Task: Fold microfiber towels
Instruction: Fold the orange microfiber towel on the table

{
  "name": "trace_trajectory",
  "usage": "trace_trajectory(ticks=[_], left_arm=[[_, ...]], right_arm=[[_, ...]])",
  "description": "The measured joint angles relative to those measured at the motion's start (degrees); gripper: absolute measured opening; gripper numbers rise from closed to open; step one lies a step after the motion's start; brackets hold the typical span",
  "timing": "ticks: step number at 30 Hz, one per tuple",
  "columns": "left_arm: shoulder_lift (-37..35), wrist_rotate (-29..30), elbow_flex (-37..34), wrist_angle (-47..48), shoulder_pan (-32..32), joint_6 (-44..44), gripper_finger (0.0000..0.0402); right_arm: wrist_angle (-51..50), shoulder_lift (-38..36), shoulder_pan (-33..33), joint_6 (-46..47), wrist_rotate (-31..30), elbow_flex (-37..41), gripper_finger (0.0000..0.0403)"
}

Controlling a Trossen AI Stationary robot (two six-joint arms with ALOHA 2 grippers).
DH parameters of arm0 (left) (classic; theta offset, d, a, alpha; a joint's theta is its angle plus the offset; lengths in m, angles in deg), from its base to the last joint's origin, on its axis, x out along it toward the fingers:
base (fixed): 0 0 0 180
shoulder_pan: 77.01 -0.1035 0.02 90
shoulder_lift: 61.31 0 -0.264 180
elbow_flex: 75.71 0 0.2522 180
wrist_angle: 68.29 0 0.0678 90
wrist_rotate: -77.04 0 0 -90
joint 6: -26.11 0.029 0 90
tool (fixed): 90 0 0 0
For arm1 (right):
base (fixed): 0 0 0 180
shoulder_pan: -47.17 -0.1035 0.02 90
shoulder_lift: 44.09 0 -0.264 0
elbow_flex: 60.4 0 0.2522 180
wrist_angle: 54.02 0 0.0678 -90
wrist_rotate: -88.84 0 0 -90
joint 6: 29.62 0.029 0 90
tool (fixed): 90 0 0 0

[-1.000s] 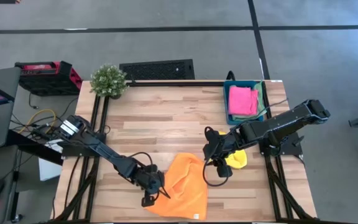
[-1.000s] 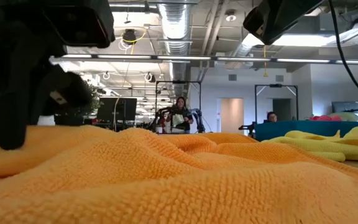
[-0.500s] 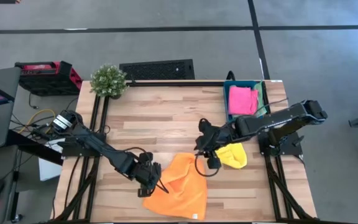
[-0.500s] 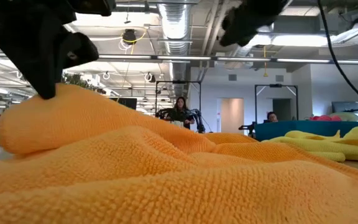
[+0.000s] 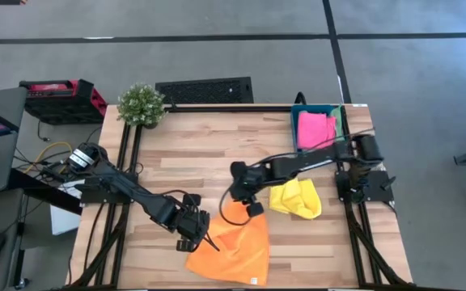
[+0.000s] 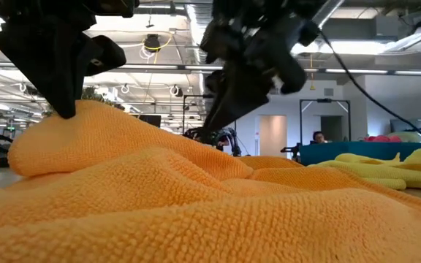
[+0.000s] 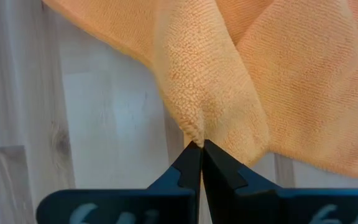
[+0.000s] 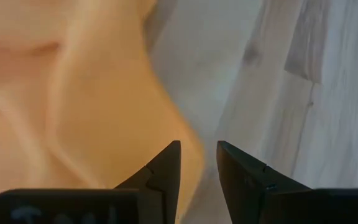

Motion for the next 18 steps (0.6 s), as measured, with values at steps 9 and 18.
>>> trace_trajectory(ticks=[9,18], left_arm=[[0.0,-0.1,0.0,0.2,0.0,-0.4,0.0],[0.0,-0.2,0.0,0.9,0.0,-0.6,0.0]], right_arm=[[-11.5,9.2,3.3,-4.8,5.2,-10.5,0.0127],[-12.8,12.8,4.2,-4.8,10.7,-12.7,0.0127]])
